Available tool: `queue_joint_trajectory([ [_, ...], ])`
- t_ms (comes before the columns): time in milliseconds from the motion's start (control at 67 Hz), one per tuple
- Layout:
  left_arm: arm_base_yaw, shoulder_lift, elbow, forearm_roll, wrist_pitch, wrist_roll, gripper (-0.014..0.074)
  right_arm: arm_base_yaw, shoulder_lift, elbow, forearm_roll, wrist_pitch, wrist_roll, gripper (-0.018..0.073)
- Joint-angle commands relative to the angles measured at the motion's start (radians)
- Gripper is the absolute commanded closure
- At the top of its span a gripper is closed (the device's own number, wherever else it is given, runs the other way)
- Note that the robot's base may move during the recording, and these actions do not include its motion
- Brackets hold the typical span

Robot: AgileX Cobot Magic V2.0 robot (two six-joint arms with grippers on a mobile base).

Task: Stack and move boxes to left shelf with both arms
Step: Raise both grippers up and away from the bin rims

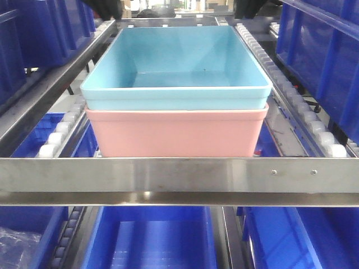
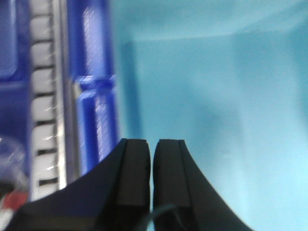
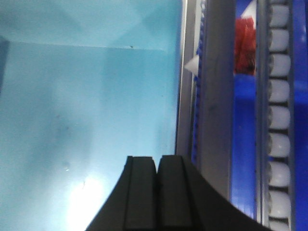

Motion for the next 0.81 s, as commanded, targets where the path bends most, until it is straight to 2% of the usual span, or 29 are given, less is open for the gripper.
queue_joint_trajectory([
  [0, -0.016, -0.147, 0.08, 0.0, -0.174, -0.006, 0.0591, 0.004, -0.131, 0.065, -0.039, -0.195, -0.01, 0.0506],
  [164, -0.016, -0.301, 0.34, -0.002, -0.395, -0.006, 0.0591, 0.004, -0.292, 0.328, -0.056, -0.431, -0.01, 0.0506],
  [269, -0.016, -0.382, 0.476, -0.006, -0.478, -0.006, 0.0591, 0.004, -0.4, 0.493, -0.06, -0.571, -0.01, 0.0506],
  [358, -0.016, -0.454, 0.578, -0.057, -0.535, -0.006, 0.0591, 0.004, -0.488, 0.622, -0.094, -0.678, -0.01, 0.0506],
  [403, -0.016, -0.491, 0.627, -0.057, -0.576, -0.006, 0.0591, 0.004, -0.53, 0.683, -0.119, -0.721, -0.01, 0.0506],
  [612, -0.016, -0.658, 0.847, -0.044, -0.754, -0.006, 0.0591, 0.004, -0.713, 0.903, -0.145, -0.797, -0.01, 0.0506],
  [717, -0.016, -0.768, 0.976, -0.042, -0.795, -0.006, 0.059, 0.004, -0.812, 1.001, -0.145, -0.796, -0.01, 0.0506],
  [791, -0.016, -0.855, 1.064, -0.004, -0.812, -0.006, 0.059, 0.004, -0.89, 1.063, -0.145, -0.794, -0.01, 0.0506],
])
